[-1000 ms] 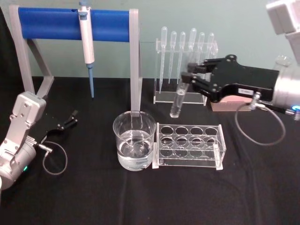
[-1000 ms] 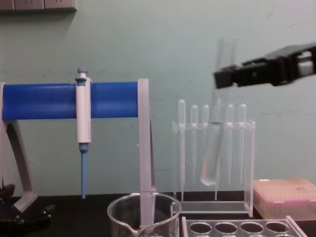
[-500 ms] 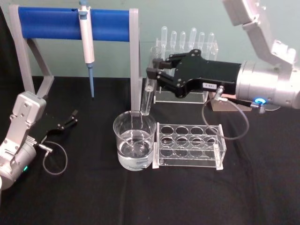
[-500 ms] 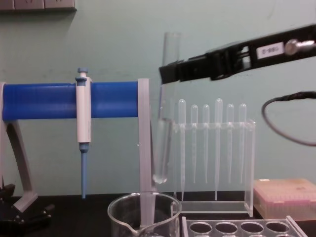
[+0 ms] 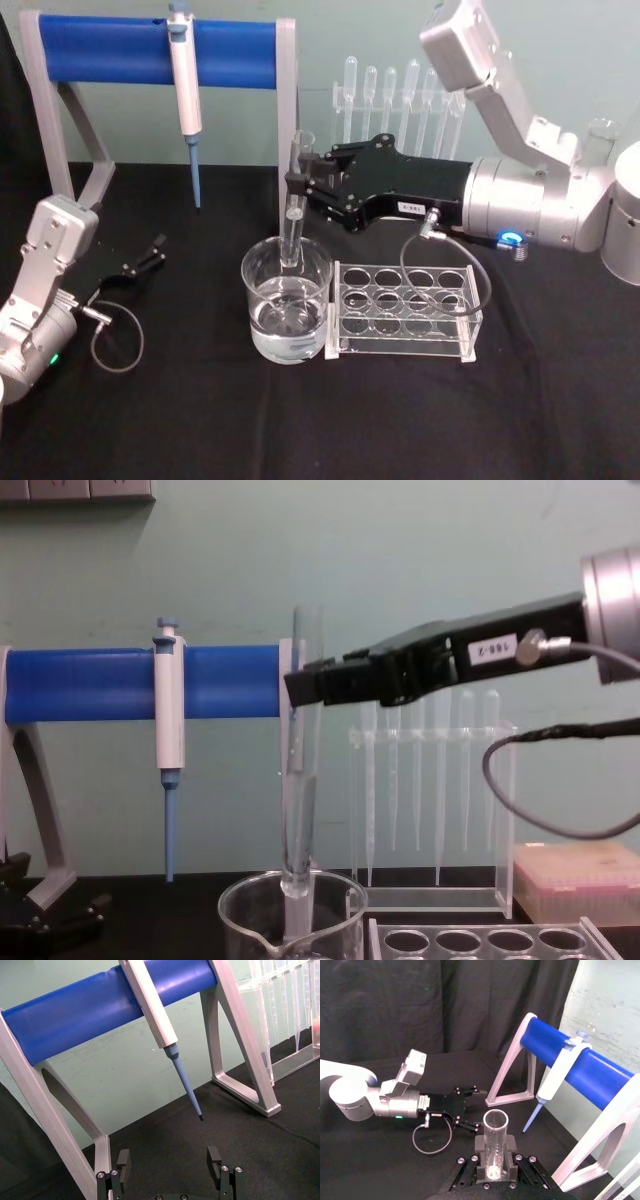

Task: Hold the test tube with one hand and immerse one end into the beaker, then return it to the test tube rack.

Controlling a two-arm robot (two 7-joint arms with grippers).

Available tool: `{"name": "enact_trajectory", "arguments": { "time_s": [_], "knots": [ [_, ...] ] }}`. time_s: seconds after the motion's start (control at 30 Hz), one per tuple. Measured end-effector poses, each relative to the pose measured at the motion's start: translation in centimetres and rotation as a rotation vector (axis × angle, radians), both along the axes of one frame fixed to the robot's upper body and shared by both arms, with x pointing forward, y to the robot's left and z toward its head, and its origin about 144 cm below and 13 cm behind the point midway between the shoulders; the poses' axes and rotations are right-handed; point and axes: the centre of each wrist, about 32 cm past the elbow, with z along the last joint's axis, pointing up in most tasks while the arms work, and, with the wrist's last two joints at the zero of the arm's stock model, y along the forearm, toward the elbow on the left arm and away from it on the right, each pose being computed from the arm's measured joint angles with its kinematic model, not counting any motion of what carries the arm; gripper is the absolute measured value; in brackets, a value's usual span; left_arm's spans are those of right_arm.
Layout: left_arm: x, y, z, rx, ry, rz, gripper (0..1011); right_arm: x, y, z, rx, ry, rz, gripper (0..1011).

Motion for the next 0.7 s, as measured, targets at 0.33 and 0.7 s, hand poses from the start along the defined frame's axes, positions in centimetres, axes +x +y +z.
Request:
{"name": "enact_trajectory", "arguments": {
  "time_s": [0.33,0.7],
  "knots": [
    [0.0,0.0,0.0,0.0,0.0,0.0,1000,0.5,0.4,-2.8,-0.01,0.034,-0.007,238],
    [0.0,0.0,0.0,0.0,0.0,0.0,1000,0.5,0.5,-5.7,-0.016,0.054,-0.005,238]
  ]
}}
